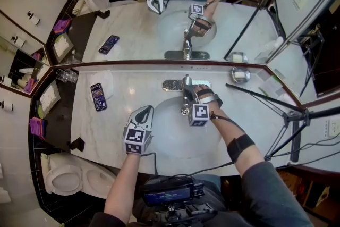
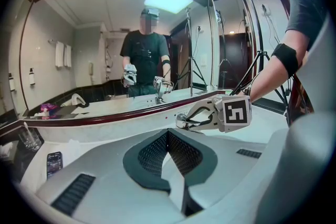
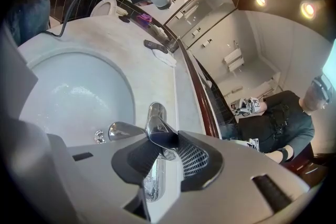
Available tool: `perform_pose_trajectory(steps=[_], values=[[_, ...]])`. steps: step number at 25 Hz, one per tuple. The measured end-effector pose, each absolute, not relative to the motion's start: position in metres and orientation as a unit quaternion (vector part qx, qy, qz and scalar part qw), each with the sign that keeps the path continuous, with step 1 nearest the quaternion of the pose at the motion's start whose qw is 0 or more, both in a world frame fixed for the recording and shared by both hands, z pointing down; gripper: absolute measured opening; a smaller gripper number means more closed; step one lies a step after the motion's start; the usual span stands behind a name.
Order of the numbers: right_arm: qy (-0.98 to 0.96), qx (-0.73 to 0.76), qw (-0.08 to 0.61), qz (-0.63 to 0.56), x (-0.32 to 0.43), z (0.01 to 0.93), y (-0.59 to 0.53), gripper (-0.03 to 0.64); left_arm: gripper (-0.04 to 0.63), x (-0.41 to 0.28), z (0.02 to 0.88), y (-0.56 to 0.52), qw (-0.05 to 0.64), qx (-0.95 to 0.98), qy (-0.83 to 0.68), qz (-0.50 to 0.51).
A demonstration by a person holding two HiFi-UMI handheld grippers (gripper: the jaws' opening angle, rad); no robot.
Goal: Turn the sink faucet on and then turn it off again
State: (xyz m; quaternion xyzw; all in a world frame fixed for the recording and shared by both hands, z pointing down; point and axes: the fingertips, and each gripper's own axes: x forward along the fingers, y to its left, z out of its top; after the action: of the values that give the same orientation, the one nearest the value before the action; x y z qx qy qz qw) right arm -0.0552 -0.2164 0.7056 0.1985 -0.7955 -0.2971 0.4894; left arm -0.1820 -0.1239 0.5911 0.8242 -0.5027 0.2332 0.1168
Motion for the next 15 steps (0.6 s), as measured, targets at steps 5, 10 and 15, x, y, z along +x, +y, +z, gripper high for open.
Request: perform_pose_trajectory(steps=[5,10,15], values=[[-0.792,0.192,0.497,-0.299,-0.0542,0.7038,-0.2114,0.121,0.003,-0.1774,0.5890,-0.1222,0.119,0.828,-0.497,0.231],[-0.791,0.204,0.490,-0.304,-0.0551,0.7073,-0.2110,0.122,0.003,-0.1807,0.5911,-0.1205,0.120,0.825,-0.501,0.232],[-0.788,0.199,0.492,-0.311,-0.0539,0.7083,-0.2111,0.123,0.003,-0.1801,0.5887,-0.1195,0.120,0.825,-0.502,0.231]])
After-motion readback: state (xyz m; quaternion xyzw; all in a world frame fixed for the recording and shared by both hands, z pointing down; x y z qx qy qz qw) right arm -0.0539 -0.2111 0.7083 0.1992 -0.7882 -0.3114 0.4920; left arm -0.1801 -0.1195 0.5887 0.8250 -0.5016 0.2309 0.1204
